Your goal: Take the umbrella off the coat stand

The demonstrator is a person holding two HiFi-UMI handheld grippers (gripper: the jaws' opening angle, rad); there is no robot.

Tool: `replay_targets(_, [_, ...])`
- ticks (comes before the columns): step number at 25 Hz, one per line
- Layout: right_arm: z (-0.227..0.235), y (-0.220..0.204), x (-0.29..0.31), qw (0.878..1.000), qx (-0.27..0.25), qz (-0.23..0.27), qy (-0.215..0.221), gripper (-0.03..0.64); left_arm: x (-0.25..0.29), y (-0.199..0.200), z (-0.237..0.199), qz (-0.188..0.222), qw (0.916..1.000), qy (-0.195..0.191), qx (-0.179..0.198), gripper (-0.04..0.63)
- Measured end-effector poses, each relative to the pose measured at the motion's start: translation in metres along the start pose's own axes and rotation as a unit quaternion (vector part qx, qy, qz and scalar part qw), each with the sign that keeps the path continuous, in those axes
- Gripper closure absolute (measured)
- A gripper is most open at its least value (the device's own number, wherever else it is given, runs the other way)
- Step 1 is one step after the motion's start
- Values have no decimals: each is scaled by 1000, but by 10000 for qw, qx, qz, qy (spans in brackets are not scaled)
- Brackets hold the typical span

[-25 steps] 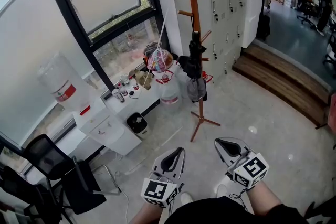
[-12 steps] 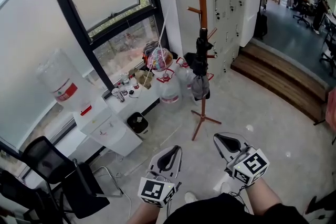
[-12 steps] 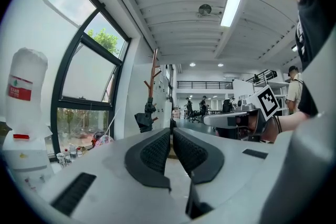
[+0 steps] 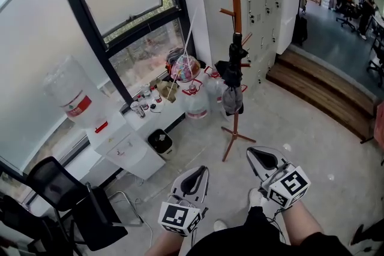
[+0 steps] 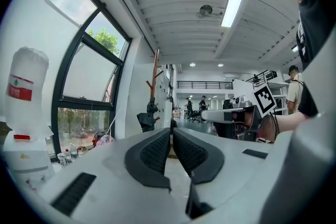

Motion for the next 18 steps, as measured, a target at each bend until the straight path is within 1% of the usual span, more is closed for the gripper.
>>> replay_targets(5, [22,5,3,10000,-37,8,63,563,19,4,1,20,9999,94,-34,566])
replay_targets(12, [65,17,-6,9998,-133,63,131,563,58,8,21,25,9999,136,-87,566])
replay_targets(18, [108,21,-12,9997,-147,97,140,563,93,10,36,-23,9998,167,-48,566])
Point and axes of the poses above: the fingertips, and each gripper's own axes: x forward along the fingers, z to its right, y out of its top, the point moved 5 cm from there along -x, backward along the fingers, and after that the axes turned 13 degrees about y, right-handed, at the moved point
